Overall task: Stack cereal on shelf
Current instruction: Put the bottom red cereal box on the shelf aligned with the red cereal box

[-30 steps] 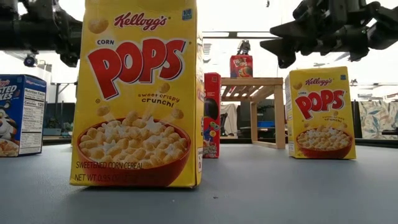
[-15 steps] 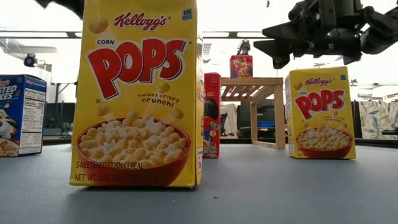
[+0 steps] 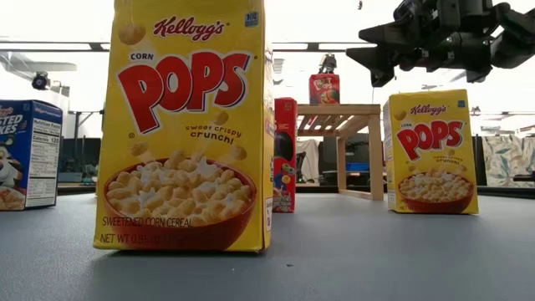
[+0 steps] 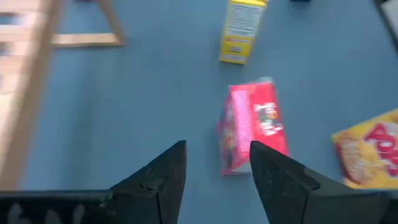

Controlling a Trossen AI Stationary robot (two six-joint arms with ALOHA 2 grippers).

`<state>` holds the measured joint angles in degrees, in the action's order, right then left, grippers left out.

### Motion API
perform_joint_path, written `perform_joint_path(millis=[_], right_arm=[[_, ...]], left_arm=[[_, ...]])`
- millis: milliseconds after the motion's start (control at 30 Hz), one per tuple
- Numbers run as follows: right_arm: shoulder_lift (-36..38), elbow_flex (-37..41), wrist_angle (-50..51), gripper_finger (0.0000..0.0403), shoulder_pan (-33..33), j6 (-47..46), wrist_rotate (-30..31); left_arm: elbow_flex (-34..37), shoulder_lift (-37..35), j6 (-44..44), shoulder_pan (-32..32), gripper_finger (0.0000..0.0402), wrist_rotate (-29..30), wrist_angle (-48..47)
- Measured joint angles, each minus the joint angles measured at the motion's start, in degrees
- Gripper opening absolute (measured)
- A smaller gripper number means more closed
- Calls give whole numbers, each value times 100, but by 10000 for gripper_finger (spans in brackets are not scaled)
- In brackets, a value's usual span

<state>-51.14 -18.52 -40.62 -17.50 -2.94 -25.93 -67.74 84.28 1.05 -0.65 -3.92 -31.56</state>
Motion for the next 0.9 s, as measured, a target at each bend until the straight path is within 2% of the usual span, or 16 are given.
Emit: perform_joint_path(millis=[100, 233, 400, 600, 767, 900], right_arm=[[15, 0, 99, 219, 0, 2, 0], [13, 0, 135, 219, 0, 0, -1], [13, 0, 181, 219, 0, 0, -2], [13, 0, 178, 219, 0, 4, 0], [13, 0, 177, 219, 0, 22, 0], [11, 0, 177, 219, 0, 22, 2]], left_arm=[[-53, 4, -6, -51, 160, -43, 24], [519, -361, -44, -58, 160, 4, 689], [1714, -1016, -363, -58, 160, 17, 2444], [2837, -1380, -816, -67, 160, 20, 4443], [3174, -1388, -843, -66, 163, 24, 4986], [3163, -1283, -954, -65, 188, 27, 5021]])
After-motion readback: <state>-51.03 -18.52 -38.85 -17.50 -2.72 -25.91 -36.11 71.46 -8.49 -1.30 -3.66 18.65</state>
